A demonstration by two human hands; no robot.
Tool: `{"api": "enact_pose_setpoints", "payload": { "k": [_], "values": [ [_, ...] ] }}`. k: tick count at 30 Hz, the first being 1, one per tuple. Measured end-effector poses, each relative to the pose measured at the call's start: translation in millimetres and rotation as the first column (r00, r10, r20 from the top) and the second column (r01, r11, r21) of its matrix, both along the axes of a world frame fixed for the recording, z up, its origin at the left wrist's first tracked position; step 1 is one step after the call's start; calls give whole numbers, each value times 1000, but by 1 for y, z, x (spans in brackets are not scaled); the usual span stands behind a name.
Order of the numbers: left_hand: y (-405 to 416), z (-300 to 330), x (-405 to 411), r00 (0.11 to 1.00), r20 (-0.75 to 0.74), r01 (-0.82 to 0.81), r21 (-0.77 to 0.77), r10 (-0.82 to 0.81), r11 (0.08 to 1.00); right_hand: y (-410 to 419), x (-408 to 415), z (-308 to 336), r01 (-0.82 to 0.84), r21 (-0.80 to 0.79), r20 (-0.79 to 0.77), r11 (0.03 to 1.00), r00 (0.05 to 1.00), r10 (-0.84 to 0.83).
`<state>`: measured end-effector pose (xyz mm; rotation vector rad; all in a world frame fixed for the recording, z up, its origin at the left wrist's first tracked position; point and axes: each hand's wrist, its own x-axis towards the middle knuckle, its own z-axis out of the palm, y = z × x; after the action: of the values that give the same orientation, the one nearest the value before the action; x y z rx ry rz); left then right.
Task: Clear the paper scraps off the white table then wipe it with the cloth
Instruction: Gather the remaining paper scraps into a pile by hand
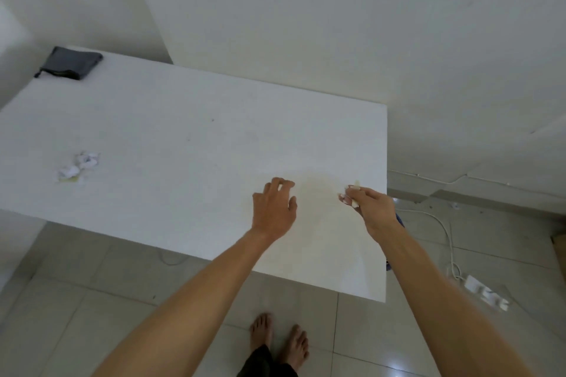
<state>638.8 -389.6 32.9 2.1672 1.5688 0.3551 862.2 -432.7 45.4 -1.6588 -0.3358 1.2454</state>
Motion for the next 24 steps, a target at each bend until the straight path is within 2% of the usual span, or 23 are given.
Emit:
{"api": "enact_pose_setpoints", "payload": {
  "k": [6, 15, 20, 24],
  "values": [
    [-5, 32, 21, 996, 15, 93, 4, -93, 996, -20, 15, 36, 91, 30, -27, 995, 996, -90],
    [-2, 33, 110, 983, -6, 184, -6, -184, 983, -34, 78, 40, 165, -3, 36, 986, 986, -165],
    [-13, 22, 174, 985, -15, 172, -16, -173, 985, -45, 143, 30, 119, -77, 105, 990, 988, -111],
    [-23, 0, 230, 998, -19, 64, -27, -65, 998, -50, 213, 3, 41, -108, 123, 993, 992, -27]
  ]
}}
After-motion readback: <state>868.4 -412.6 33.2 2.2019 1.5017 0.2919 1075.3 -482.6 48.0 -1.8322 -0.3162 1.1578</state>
